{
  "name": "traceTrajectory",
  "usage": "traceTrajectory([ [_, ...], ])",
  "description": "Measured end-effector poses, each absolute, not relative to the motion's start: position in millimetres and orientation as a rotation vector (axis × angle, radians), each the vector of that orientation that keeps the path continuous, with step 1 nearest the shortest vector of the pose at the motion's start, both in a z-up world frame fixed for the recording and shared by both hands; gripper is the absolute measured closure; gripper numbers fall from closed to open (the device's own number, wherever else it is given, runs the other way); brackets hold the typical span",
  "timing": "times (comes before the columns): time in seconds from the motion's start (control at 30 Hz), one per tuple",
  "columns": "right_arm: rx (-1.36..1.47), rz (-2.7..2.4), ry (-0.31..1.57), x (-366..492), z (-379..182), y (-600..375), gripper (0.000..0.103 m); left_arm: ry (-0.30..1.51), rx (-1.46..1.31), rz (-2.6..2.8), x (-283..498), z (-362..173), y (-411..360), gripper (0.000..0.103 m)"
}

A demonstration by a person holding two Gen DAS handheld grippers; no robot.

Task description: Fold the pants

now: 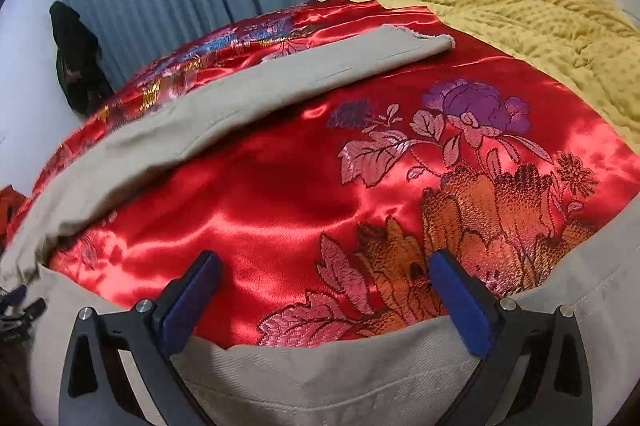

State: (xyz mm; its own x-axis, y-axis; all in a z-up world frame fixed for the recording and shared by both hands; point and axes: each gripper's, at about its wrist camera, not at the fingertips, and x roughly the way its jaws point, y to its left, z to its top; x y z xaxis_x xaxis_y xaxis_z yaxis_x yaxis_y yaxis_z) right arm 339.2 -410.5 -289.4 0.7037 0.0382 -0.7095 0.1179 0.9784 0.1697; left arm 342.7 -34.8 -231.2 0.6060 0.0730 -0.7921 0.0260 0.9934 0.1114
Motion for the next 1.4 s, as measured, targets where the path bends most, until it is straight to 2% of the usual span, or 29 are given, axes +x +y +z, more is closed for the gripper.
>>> traceTrajectory([
  [1.2, 0.285, -0.004, 0.768, 337, -295, -421, 0.0, 0.911, 0.075, 0.011, 334, -237, -37, 0.001],
  [1.33, 0.331, 0.054, 0.84, 345, -283, -433, 0.0, 0.91, 0.076, 0.01, 334, -237, -36, 0.001],
  [1.4, 0.366, 0.106, 0.818, 348, -271, -462, 0.001, 0.907, 0.074, 0.008, 334, -237, -35, 0.001],
])
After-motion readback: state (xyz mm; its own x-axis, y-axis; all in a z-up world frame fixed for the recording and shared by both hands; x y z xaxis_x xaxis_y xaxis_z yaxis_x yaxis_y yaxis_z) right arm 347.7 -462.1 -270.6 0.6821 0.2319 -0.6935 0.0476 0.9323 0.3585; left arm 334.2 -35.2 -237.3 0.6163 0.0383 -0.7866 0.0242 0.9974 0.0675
